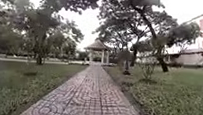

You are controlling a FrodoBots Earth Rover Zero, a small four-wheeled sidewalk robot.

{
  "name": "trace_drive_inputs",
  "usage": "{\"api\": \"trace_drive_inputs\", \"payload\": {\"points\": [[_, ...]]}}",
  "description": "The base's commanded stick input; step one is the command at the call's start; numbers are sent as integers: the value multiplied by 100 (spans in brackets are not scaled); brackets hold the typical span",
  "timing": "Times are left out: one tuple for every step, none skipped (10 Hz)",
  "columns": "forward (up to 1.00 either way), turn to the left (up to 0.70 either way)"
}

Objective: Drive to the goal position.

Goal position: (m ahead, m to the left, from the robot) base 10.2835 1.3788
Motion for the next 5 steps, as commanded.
{"api": "trace_drive_inputs", "payload": {"points": [[100,0],[100,0],[100,0],[100,0],[100,0]]}}
